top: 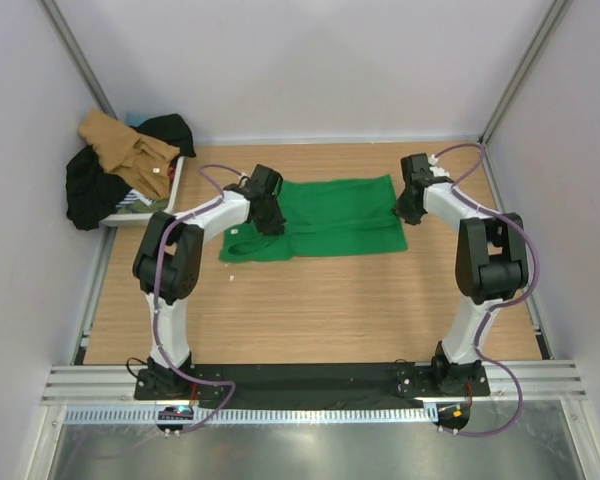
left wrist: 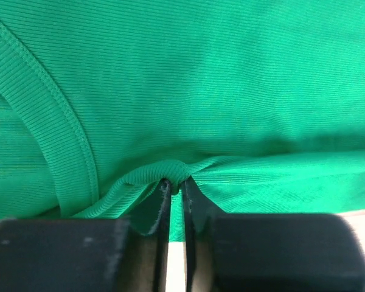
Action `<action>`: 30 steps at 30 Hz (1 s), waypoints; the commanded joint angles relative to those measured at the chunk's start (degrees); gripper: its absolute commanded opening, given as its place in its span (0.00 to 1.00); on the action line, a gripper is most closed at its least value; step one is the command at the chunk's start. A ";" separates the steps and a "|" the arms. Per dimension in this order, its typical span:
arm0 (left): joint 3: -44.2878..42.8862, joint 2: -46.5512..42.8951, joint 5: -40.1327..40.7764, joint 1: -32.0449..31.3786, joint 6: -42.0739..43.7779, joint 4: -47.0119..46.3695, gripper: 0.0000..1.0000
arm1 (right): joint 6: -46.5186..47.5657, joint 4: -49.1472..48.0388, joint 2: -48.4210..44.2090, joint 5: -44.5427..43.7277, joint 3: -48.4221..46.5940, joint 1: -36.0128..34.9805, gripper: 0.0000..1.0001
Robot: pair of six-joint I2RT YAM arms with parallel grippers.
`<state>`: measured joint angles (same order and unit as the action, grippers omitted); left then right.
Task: Fold and stack the tank tops
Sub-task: Fold the tank top
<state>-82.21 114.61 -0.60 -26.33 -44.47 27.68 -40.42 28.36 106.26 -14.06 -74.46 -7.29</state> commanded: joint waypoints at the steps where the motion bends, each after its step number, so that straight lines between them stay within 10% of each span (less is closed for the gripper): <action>1: -1.11 -0.52 0.15 0.66 1.75 0.97 0.17 | -0.09 -0.94 1.32 -3.07 -3.15 -0.01 0.41; 7: 1.09 -6.93 7.80 0.75 2.89 -0.26 0.70 | 0.17 -2.08 -0.35 -3.86 -4.47 0.00 0.61; 15: -7.06 -8.62 12.20 1.10 9.04 0.62 0.81 | 4.38 -5.68 1.40 0.70 -10.09 0.70 0.59; 17: -9.18 -7.39 13.08 1.71 10.62 0.00 0.99 | 6.05 -5.16 3.33 2.54 -13.86 1.22 0.54; 30: -33.88 14.23 9.31 5.67 14.85 5.01 0.89 | 10.63 -1.91 19.59 4.92 -32.23 1.40 0.57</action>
<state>-111.74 127.00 10.15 -21.61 -31.66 30.87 -32.03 25.54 124.55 -10.04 -102.30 -5.91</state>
